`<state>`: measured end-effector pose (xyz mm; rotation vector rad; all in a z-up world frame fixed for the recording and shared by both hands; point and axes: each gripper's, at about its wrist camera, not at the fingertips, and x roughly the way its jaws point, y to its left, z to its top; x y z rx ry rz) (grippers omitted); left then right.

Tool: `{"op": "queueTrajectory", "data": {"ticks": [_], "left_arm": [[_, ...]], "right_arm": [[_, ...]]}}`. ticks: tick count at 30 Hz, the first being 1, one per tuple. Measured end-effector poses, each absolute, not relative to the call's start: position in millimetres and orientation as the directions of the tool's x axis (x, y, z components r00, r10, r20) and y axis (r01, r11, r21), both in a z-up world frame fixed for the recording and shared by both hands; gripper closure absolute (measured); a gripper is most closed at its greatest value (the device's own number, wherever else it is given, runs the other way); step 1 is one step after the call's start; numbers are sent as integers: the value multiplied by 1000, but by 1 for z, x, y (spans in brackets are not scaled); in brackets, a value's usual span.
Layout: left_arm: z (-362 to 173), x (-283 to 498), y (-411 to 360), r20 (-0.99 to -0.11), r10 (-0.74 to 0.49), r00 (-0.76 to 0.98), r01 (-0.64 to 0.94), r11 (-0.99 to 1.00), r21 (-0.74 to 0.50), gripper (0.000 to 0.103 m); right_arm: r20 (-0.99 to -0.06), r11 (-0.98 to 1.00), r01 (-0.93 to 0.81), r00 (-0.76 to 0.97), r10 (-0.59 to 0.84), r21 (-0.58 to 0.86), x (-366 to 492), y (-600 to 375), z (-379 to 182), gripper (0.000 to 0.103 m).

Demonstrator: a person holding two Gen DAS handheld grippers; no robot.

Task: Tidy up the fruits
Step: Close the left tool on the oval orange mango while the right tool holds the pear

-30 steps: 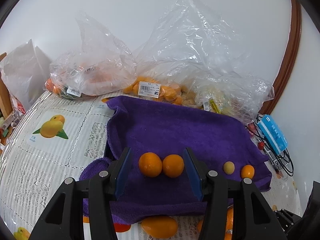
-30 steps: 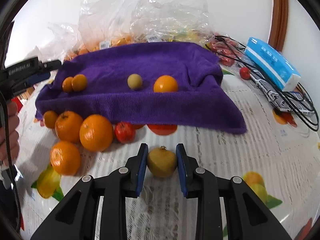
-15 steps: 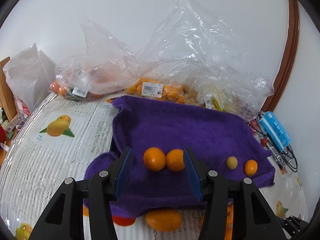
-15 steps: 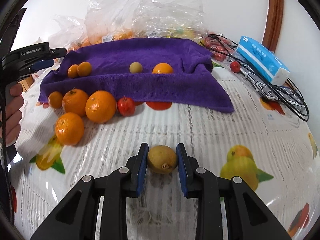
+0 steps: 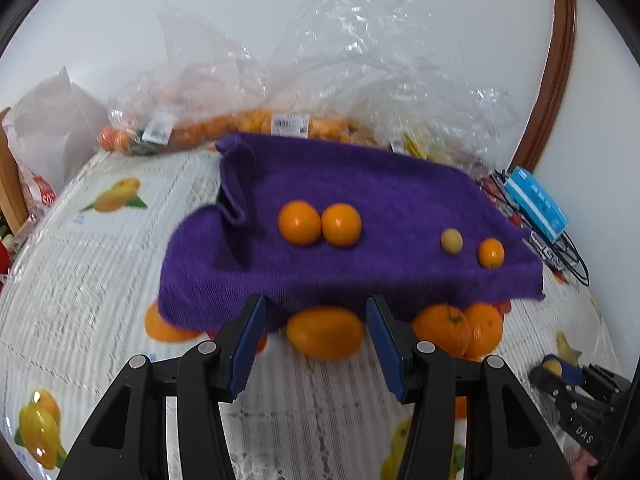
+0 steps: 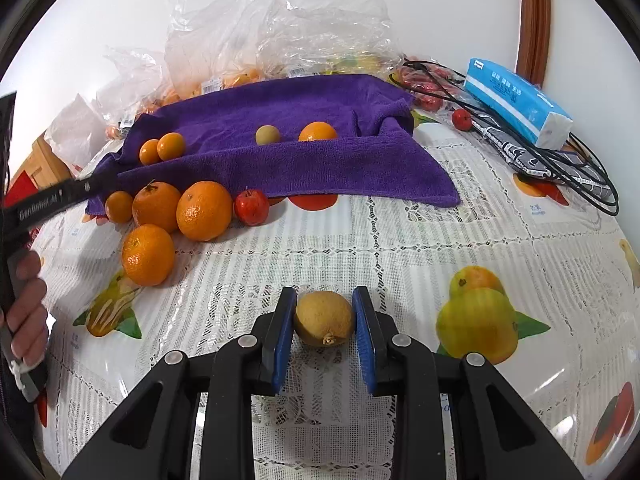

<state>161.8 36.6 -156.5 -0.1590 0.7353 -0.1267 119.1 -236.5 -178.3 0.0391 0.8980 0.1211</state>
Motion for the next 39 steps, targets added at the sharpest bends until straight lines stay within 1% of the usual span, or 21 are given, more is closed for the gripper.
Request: {"op": "queueTrajectory", "data": {"ticks": [9,11,13,14,16,20,25,31,33,35,39], "left_arm": [[-171,173,24,-727,-150,670,74,988,-135,53],[-174,176,23,-744,-143,653,74,989,-125,53],[-174,178,20,-748,-132,650,78,991,-107,53],[-175,179,19,-750,-128,649,78,992,-102,53],[-174,178,19,-747,-136,651,83,991,-108,56],[-172,175,22,-734,-157,661,90,987,-130,57],[-167,170,21,-705,-170,688,104,985,-137,57],[-162,169,25,-688,-196,699,108,980,-170,62],[-161,168,26,-683,-207,701,108,977,-186,68],[-159,166,29,-672,-221,707,110,973,-203,72],[-159,167,32,-671,-231,704,104,969,-224,73]], "right_arm": [[-781,994,-90,617,101,58,119,-234,-179,73],[-781,994,-97,616,102,54,119,-233,-179,71],[-782,993,-112,614,107,48,119,-231,-179,63],[-784,992,-122,612,105,37,120,-228,-179,63],[-785,992,-125,612,96,24,120,-227,-179,62],[-781,991,-120,613,121,60,120,-233,-179,64],[-780,993,-103,616,114,64,120,-235,-179,72],[-779,993,-97,616,115,70,120,-237,-178,73],[-780,993,-98,617,110,63,120,-236,-178,73],[-779,993,-98,616,112,65,120,-236,-178,73],[-778,992,-93,617,121,80,120,-238,-178,73]]}}
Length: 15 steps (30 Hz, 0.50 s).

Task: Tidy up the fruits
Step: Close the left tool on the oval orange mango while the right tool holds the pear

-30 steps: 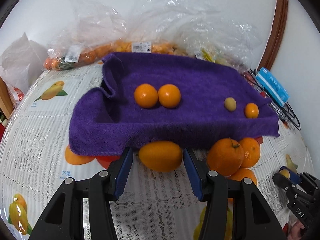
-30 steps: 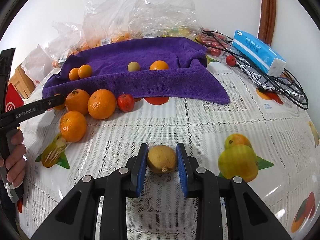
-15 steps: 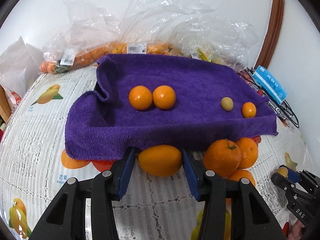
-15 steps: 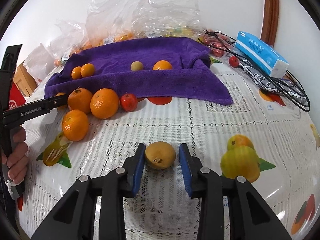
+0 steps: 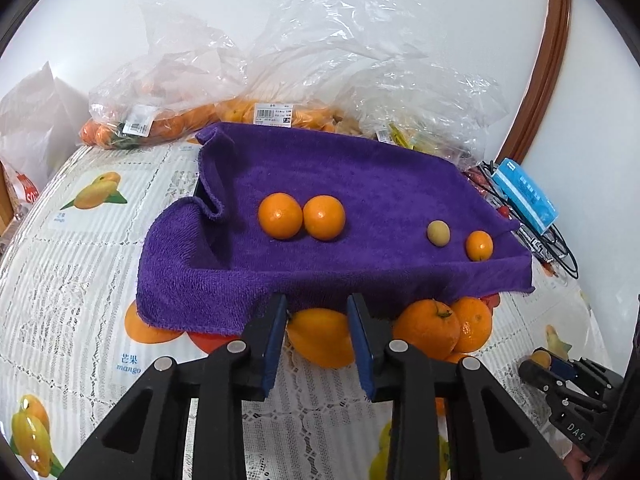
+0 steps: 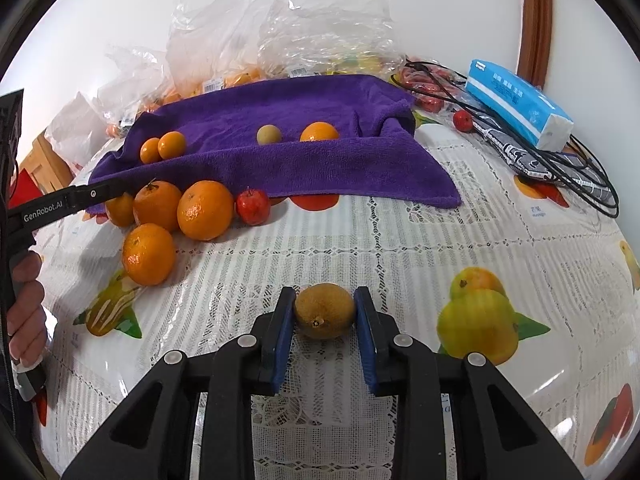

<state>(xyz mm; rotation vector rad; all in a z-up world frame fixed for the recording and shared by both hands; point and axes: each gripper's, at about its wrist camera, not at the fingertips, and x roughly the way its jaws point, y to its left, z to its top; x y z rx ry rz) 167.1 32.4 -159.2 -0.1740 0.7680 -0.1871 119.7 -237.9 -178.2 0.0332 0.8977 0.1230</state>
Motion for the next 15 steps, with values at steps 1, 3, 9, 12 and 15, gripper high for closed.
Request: {"op": "queueTrajectory", "data": {"ticks": [1,3,9,12,15], "left_arm": [[-159,168,33,-673,-235,702,104,968,-230,73],[-161,170,32,-678,-248,692,113,965,-238,70],[-165,173,23,-708,-242,664,127,969,-212,54],[-174,180,19,-749,-201,631,104,979,-175,60],[-170,177,20,-729,-198,656,100,979,-176,63]], "right_arm": [[-778,993,-93,617,118,76,120,-237,-178,73],[-780,994,-93,617,107,62,120,-235,-178,73],[-779,993,-94,617,116,74,120,-236,-178,73],[-779,993,-95,617,116,73,120,-236,-178,73],[-780,993,-95,616,111,66,120,-235,-178,73]]}}
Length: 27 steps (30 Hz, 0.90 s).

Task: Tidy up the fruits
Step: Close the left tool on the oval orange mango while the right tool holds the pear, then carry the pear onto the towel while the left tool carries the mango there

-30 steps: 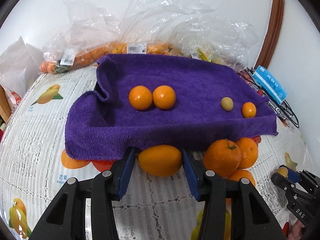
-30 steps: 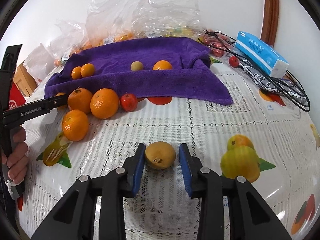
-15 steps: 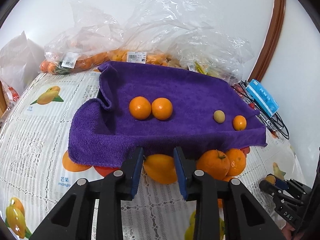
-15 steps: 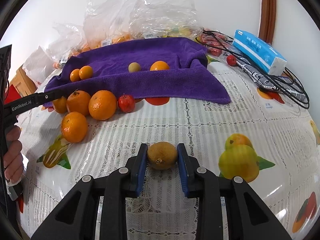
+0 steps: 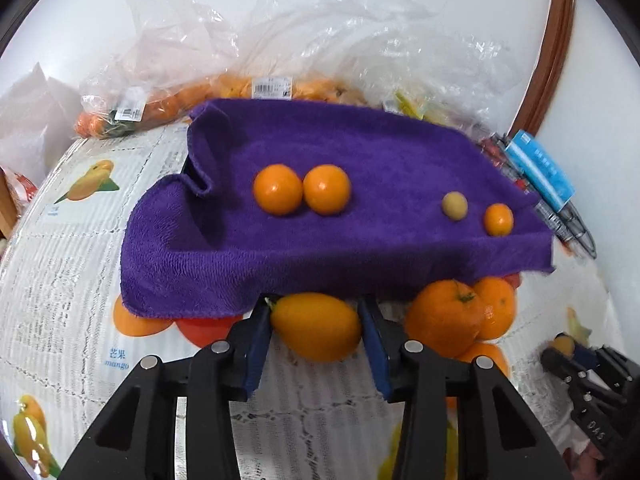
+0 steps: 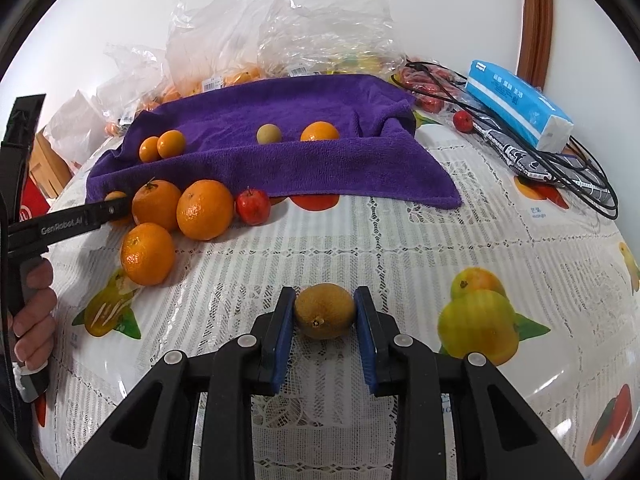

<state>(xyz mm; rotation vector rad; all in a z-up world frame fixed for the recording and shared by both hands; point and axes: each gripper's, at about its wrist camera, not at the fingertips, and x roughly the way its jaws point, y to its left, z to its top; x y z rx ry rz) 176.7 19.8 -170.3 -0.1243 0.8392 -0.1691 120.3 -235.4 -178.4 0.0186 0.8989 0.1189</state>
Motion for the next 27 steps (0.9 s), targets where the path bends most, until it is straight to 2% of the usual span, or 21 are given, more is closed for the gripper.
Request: {"op": "queueTrajectory", "data": {"ticks": [8,19,27], "left_arm": [[-161,174,39,-674,-324,664,115,935,-336,63],[-145,164,39,-613,-323,721,136,933,-332,63],[-136,167,48,-611,-303,731,106,935,-338,63]], "right_arm": [[-775,990,-99,616,140,101,121,-240,-178,73],[-766,987,-95,622,163,133,120,-243,-177,74],[-726,980,-143,658,200,140,125,-232,-155,74]]}}
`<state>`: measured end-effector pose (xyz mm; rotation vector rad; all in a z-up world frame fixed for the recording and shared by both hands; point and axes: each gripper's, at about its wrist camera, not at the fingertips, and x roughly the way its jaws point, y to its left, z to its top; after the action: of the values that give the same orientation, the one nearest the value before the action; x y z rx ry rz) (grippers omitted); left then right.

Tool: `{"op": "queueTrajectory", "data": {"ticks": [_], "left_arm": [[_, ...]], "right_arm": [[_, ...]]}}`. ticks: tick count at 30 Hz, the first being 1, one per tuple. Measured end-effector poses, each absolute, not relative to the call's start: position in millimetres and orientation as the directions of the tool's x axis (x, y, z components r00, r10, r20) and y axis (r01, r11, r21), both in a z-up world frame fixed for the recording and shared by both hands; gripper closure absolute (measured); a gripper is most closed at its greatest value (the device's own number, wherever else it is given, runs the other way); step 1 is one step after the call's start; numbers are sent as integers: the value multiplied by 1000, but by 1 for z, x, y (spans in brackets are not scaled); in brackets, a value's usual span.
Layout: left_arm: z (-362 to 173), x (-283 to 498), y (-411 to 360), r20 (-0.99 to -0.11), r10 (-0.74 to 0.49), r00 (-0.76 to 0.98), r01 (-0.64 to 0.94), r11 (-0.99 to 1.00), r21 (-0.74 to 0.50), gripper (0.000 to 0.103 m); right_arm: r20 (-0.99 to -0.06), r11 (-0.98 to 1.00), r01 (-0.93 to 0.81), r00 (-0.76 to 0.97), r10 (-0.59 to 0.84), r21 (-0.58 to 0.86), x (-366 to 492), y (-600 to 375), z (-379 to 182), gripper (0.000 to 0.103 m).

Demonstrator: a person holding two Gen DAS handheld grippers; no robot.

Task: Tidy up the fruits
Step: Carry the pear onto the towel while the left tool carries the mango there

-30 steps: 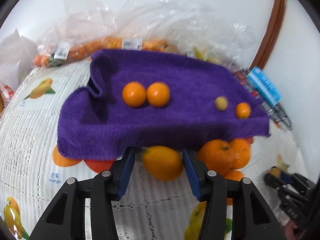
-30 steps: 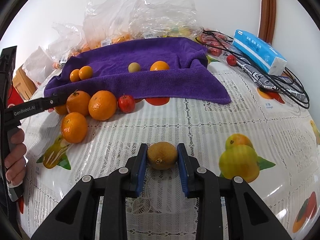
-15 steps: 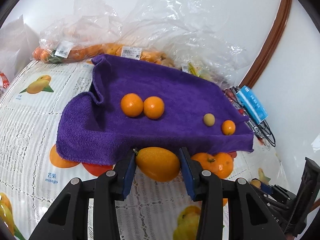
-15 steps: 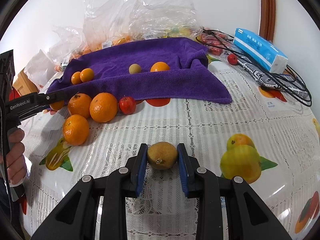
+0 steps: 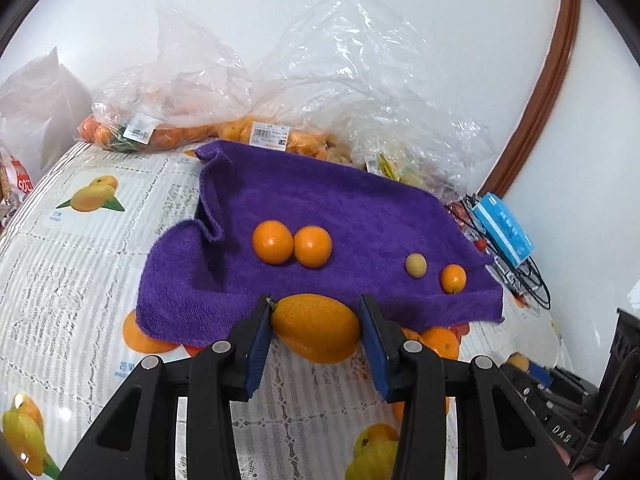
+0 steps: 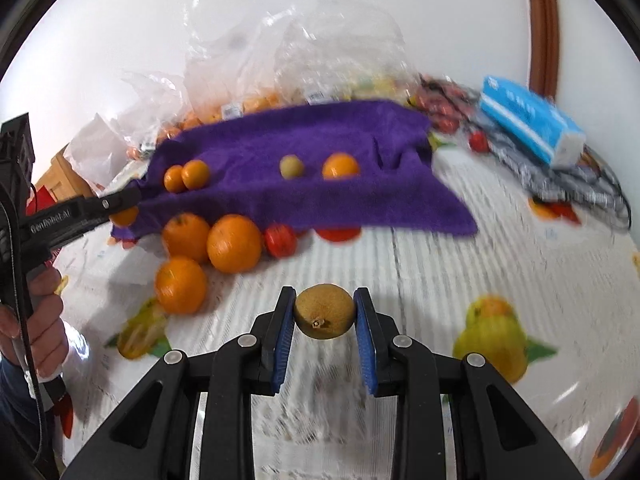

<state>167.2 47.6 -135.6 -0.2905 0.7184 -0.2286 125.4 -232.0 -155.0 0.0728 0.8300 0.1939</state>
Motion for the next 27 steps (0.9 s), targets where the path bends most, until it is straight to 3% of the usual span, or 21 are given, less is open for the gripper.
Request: {"op": "queueTrajectory", "data": {"ticks": [12,19,27], "left_arm": [[-94,203,45,-572,-198,796,53,964,-260,63],[-86,221,40,-504,-64,861,-31,984,-178,63],[-118,228,40,-562,-65,824,-35,986,-164,63]], "right_arm": [[-625,980,-174,756,194,95,191,-214,-91,74],[-588,978,-201,784,196,59,228,-199,-71,74],[-623,988,-142,767,151,64,248,-205,-109,74]]}}
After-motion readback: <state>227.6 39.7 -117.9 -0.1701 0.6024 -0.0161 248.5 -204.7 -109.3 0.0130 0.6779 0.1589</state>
